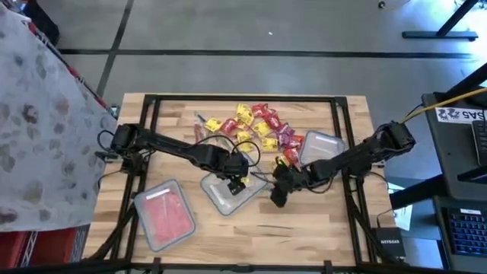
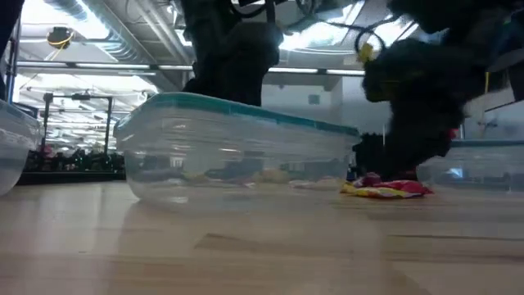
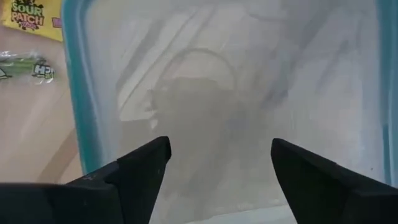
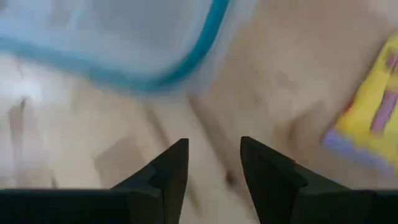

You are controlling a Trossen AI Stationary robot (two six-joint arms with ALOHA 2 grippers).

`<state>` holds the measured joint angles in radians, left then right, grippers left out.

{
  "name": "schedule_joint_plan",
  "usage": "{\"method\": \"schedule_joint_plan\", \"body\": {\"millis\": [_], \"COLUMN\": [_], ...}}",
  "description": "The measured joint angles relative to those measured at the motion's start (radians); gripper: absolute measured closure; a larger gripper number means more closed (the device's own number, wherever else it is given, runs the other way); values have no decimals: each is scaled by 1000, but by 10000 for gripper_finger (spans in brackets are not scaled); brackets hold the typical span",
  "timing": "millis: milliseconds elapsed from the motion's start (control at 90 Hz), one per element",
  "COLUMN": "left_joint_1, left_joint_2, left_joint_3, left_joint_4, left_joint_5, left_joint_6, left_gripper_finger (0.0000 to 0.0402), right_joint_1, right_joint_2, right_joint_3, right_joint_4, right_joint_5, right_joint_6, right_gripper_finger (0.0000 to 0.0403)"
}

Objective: Sort candy
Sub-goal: Open the rectangular transparent bin

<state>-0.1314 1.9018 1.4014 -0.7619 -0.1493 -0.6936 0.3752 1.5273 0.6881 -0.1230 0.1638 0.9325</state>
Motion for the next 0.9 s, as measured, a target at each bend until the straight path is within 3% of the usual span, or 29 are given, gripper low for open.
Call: {"method": "schedule_joint_plan", "body": {"millis": [111,256,400,633,900], "left_joint_1": [-8,-33,-64,-92,-93], "left_joint_2": [0,2,2,3,6], "left_joint_3": [-2,-3,-3,-4,98], "left_joint_4": [8,78,143,182,86], "left_joint_5": [-1,1,33,17,-25], "left_joint_6": [-5,34,71,39,63], "left_gripper_finger": [127,127,127,127,127], "right_joint_1": [104,214,281,306,306], "right_joint_2": [-3,31,79,202,238], "right_joint_3": [0,-28,-89,-118,-119], "right_joint_4": [46,135,359,645,698], "right_joint_5": [12,134,283,403,411], "right_joint_6": [1,4,91,110,136], "right_gripper_finger": [269,269,269,269,269]}}
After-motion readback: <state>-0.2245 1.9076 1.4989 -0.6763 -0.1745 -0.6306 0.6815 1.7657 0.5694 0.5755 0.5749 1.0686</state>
